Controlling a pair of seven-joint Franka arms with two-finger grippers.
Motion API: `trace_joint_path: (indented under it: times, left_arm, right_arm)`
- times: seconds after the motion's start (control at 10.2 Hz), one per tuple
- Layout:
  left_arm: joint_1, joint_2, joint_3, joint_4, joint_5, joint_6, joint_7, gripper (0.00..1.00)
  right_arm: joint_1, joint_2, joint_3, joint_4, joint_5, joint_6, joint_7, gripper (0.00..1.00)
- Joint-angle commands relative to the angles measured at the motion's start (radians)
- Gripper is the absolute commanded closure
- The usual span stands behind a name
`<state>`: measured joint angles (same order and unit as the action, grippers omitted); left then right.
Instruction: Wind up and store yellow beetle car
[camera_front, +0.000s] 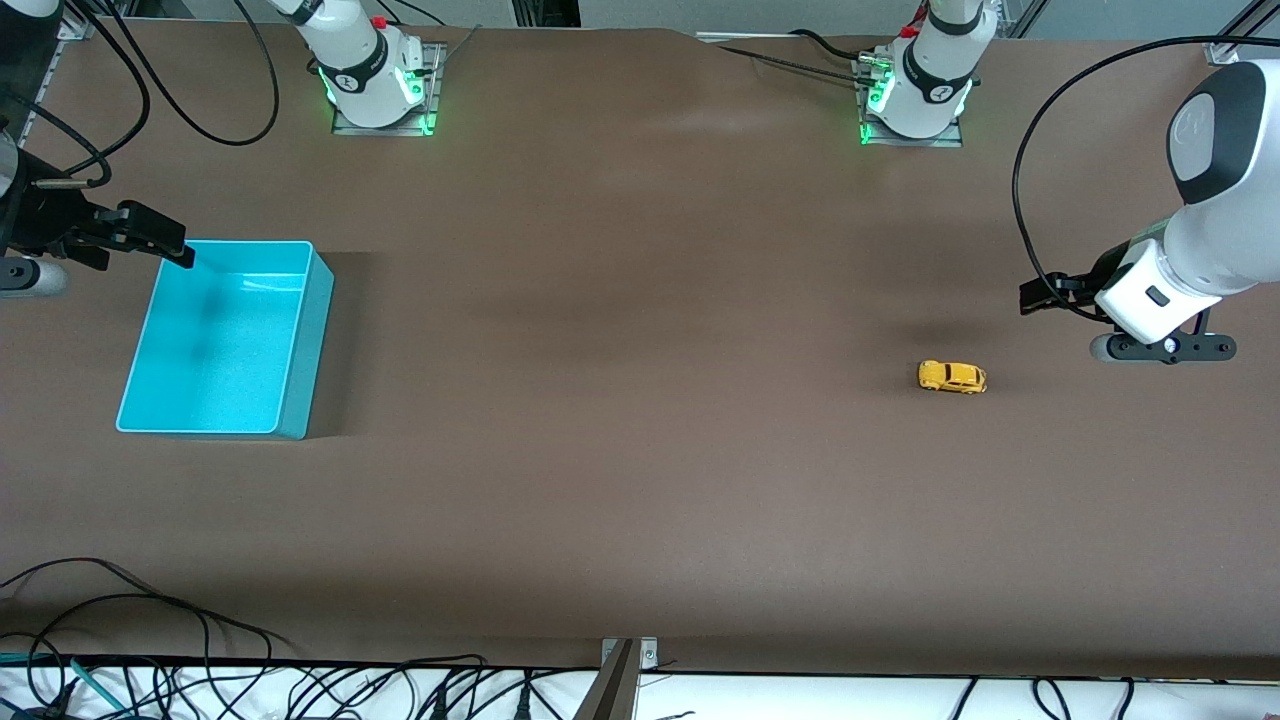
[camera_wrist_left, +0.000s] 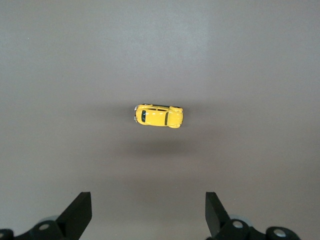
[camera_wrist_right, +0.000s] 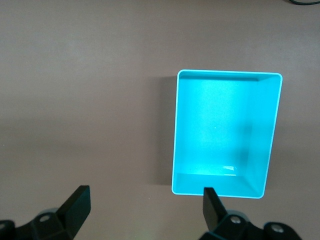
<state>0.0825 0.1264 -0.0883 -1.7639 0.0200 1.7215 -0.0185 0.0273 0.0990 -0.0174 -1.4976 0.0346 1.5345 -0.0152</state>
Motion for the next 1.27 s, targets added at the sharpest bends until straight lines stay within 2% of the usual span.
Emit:
trace_joint_path:
  times: [0.0,0.2,0.49,0.88,1.18]
  left_arm:
    - [0.008,0.002,-0.001,0.003,-0.029,-0.017,-0.008,0.0]
    - [0.01,0.018,0.001,-0.005,-0.029,-0.016,-0.008,0.0]
    - [0.019,0.094,0.001,-0.006,-0.028,-0.004,-0.159,0.0]
    - [0.04,0.203,0.001,-0.043,-0.029,0.13,-0.496,0.0]
    - [0.043,0.307,0.001,-0.057,-0.049,0.252,-0.827,0.0]
  right_arm:
    - [-0.007,0.007,0.001,0.017,0.019,-0.004,-0.019,0.0]
    - [-0.007,0.008,0.001,0.016,0.019,-0.004,-0.02,0.0]
    - [-0.007,0.007,0.001,0.016,0.019,-0.007,-0.019,0.0]
    - [-0.009,0.007,-0.004,0.016,0.036,-0.016,-0.015,0.0]
    - [-0.009,0.008,-0.024,0.014,0.036,-0.023,-0.019,0.0]
